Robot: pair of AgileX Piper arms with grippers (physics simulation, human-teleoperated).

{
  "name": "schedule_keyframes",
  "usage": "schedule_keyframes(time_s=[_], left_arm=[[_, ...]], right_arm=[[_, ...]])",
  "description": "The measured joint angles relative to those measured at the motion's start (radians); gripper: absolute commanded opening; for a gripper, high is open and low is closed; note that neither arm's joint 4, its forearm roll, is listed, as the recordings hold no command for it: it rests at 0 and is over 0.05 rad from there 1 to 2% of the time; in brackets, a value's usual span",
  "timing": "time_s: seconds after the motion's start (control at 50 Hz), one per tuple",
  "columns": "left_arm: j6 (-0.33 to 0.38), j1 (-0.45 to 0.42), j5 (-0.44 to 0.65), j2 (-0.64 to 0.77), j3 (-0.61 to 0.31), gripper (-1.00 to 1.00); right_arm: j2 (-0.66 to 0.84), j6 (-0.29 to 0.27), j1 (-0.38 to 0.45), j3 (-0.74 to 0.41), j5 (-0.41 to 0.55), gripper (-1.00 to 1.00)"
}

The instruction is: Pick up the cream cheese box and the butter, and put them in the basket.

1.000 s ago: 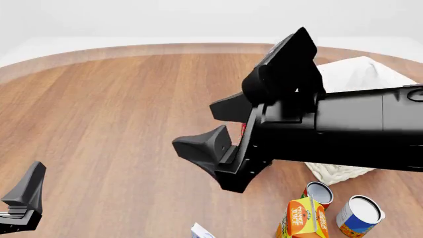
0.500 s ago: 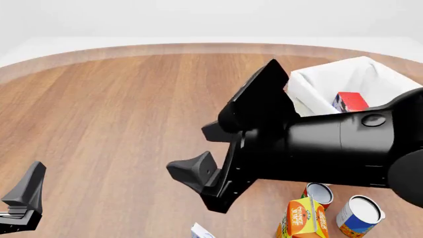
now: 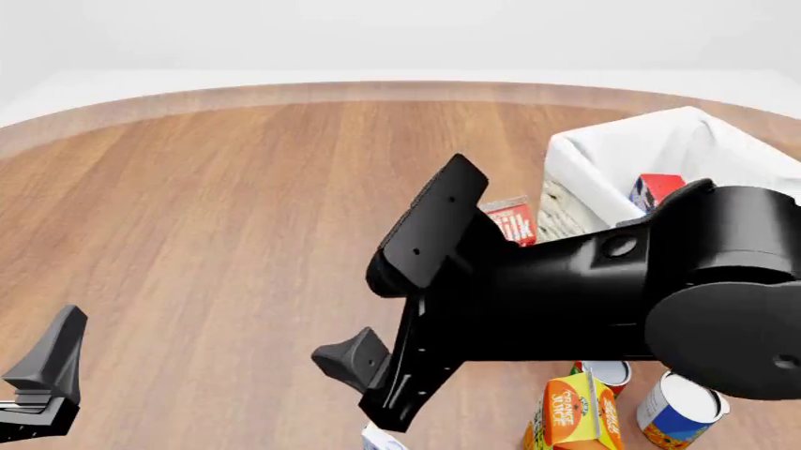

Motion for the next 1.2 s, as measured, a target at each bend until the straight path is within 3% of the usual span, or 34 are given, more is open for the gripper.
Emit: schedule_keyframes(time_s=[0.5,1.2], left_arm=[[0.0,0.0,0.0,0.0,0.0,1.0],[0.0,0.0,0.0,0.0,0.0,1.0]], right_arm=[[0.094,-0.055,0.017,-0.078,0.058,1.0],[0.153,-0.005,0.028,-0.039,0.016,1.0]])
